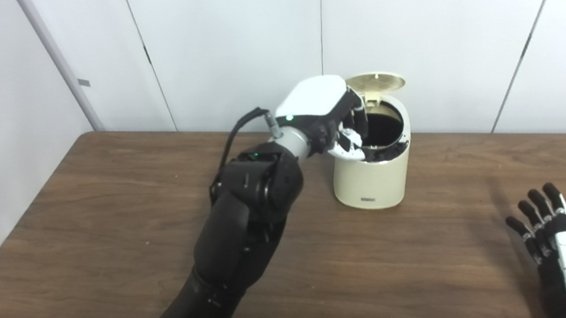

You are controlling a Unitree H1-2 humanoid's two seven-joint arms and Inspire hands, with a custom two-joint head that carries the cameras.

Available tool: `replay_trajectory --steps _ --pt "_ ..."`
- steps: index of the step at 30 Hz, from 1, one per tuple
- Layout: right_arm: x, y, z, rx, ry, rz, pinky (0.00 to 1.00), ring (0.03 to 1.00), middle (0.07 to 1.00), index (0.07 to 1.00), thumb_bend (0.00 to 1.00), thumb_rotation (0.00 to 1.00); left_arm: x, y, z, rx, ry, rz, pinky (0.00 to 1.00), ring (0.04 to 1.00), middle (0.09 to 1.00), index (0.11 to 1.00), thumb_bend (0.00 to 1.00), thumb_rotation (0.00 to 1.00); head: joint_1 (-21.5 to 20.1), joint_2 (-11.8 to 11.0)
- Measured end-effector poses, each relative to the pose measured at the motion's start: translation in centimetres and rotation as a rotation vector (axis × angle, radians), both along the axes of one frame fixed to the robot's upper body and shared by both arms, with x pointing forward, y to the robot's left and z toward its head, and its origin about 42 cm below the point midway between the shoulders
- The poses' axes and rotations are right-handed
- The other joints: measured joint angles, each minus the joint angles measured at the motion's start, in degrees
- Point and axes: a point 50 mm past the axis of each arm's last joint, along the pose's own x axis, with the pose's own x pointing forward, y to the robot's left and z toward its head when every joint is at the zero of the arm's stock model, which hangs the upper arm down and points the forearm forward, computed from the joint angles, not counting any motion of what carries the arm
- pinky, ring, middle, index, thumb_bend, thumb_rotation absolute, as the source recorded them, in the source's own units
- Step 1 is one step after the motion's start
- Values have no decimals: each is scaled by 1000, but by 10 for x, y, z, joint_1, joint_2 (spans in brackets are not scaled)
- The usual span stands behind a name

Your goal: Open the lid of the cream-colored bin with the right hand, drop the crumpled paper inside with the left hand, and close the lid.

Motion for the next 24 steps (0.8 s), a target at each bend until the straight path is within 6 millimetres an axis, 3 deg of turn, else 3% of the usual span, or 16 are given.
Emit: replay_trajectory --steps 12,24 --pt "4 1 0 -13 -5 -4 844 938 956 981 541 788 16 -10 -11 -19 -79 39 274 427 549 506 466 0 -18 -4" --pt "4 1 0 -11 -4 -14 873 941 952 993 527 790 24 -20 -19 -72 -133 94 255 401 514 532 464 0 -25 -5"
